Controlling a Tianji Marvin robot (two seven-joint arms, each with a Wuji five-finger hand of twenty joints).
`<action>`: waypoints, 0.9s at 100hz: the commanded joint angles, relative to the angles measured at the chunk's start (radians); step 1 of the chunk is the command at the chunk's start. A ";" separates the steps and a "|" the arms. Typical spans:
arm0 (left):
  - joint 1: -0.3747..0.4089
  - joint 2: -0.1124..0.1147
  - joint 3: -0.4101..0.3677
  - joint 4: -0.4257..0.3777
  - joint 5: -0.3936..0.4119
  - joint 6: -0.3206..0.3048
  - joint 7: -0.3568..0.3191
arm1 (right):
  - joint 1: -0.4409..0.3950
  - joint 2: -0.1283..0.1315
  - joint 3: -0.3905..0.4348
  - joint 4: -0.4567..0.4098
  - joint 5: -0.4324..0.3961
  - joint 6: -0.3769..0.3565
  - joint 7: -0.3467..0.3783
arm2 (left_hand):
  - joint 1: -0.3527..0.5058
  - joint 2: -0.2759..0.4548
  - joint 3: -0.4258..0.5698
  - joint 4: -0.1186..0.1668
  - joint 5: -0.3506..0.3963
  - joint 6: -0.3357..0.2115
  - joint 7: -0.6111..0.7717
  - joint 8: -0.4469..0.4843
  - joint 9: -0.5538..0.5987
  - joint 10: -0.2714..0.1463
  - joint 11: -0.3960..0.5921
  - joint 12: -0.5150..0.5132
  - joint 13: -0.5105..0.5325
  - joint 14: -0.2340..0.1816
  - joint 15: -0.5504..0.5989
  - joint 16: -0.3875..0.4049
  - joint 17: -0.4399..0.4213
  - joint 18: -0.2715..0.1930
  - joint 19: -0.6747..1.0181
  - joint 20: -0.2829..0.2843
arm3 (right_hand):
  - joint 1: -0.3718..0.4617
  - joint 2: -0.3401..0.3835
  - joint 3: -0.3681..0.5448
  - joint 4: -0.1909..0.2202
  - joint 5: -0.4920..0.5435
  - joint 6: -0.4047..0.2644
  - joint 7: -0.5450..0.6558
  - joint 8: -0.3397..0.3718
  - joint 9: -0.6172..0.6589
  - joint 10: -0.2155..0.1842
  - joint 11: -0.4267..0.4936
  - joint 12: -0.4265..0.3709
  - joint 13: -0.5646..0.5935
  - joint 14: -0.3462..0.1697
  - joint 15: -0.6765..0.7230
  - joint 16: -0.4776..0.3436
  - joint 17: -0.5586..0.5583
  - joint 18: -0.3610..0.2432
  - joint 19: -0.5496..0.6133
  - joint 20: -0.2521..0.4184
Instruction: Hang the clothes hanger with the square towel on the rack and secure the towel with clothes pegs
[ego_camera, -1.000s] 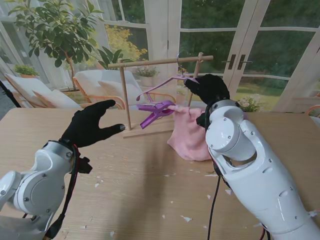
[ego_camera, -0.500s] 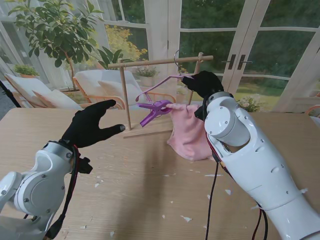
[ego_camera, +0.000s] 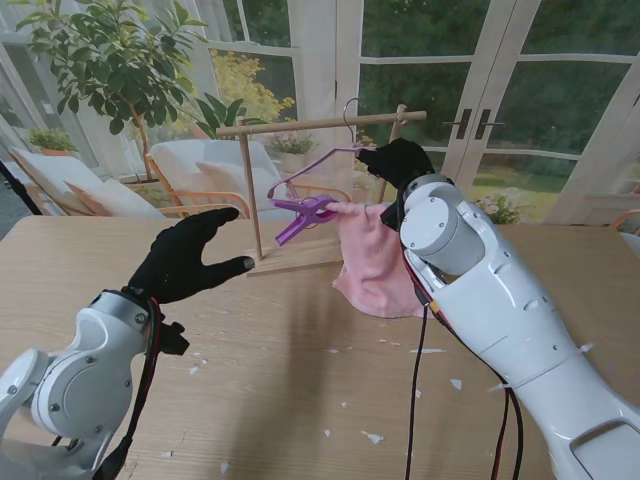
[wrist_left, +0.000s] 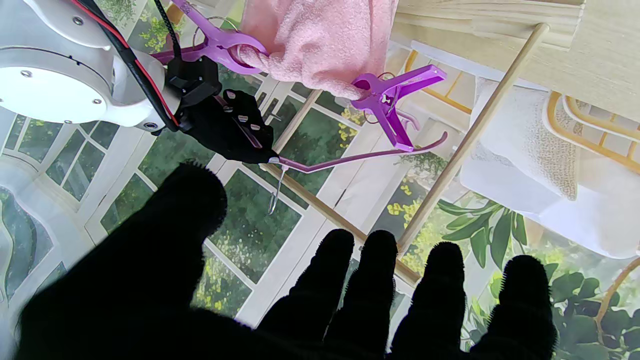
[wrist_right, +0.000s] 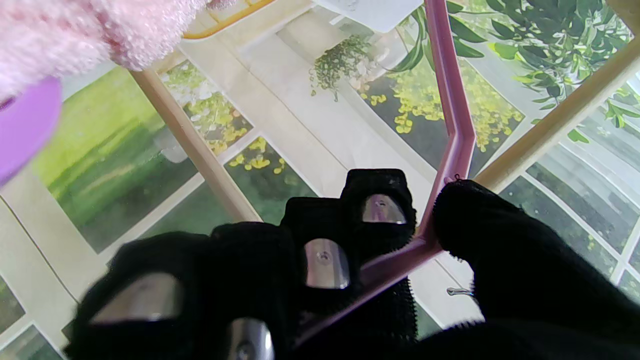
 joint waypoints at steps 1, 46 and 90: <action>0.017 -0.006 -0.001 -0.002 -0.007 -0.005 -0.007 | 0.011 -0.019 -0.003 0.005 0.020 -0.004 0.008 | 0.001 0.008 -0.008 0.034 0.000 -0.018 -0.013 -0.012 -0.029 -0.004 -0.019 -0.011 -0.038 -0.016 -0.017 -0.009 0.004 -0.025 -0.044 0.027 | 0.003 0.101 0.094 0.100 0.117 -0.053 0.014 0.025 0.108 0.025 0.050 0.009 -0.001 -0.076 0.165 0.058 0.065 -0.183 0.194 0.996; 0.044 -0.006 -0.021 0.002 -0.003 -0.037 -0.001 | 0.039 -0.028 -0.007 0.074 0.068 -0.004 0.019 | -0.002 0.002 -0.001 0.031 0.000 -0.013 -0.010 -0.016 -0.031 -0.004 -0.019 -0.011 -0.040 -0.020 -0.026 -0.007 0.021 -0.026 -0.108 0.088 | 0.002 0.103 0.093 0.097 0.117 -0.053 0.013 0.026 0.106 0.026 0.049 0.010 -0.001 -0.075 0.164 0.056 0.065 -0.180 0.194 0.994; 0.043 -0.004 -0.017 0.007 0.005 -0.039 -0.006 | 0.019 -0.026 -0.002 0.080 0.082 0.008 0.028 | -0.002 0.000 0.004 0.031 0.000 -0.013 -0.010 -0.016 -0.031 -0.006 -0.018 -0.010 -0.039 -0.018 -0.026 -0.006 0.023 -0.027 -0.117 0.101 | 0.001 0.103 0.090 0.094 0.114 -0.054 0.012 0.026 0.099 0.029 0.048 0.011 -0.001 -0.072 0.163 0.053 0.065 -0.177 0.194 0.989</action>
